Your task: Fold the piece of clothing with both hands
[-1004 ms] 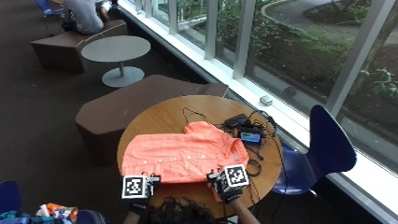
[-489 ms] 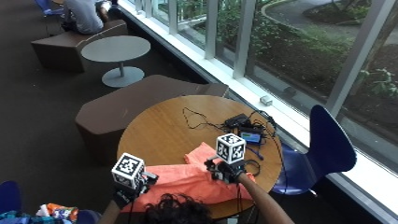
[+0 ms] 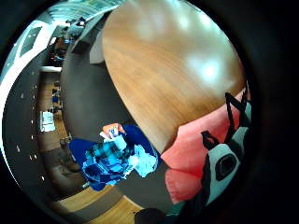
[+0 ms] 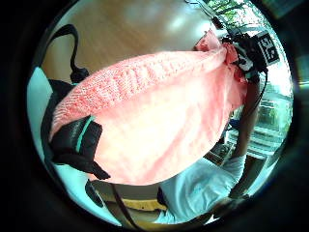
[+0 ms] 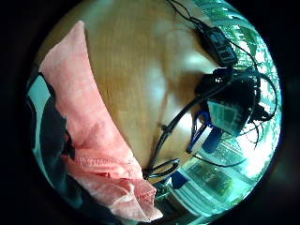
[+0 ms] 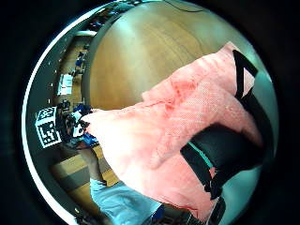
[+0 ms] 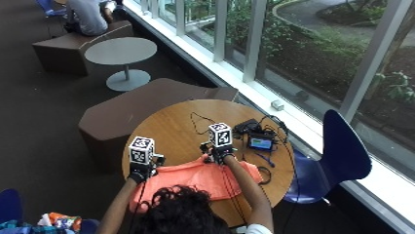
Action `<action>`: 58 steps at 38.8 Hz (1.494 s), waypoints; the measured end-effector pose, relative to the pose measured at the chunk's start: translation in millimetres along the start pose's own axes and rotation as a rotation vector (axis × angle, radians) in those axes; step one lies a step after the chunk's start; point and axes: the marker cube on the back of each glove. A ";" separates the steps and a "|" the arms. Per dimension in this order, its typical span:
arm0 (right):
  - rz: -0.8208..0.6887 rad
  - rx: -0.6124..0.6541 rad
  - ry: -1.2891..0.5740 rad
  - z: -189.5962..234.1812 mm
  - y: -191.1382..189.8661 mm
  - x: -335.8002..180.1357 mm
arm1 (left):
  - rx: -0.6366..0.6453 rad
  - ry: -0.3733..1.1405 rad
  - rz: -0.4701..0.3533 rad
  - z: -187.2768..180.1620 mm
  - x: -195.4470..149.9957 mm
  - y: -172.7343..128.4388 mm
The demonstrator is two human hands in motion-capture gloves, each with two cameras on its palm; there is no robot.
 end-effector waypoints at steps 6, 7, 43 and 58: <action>0.028 0.041 0.036 -4.0 1.1 -1.1 | 0.029 -0.019 -0.009 4.9 1.0 -7.2; 0.025 0.071 0.042 -6.4 1.6 -1.6 | 0.051 -0.024 -0.017 1.7 1.1 -5.9; 0.720 0.691 -0.625 101.5 202.2 62.5 | 0.202 0.055 -0.215 70.6 38.8 85.2; 0.869 0.994 -0.901 113.1 172.9 90.1 | -0.016 0.188 -0.218 81.9 40.2 78.4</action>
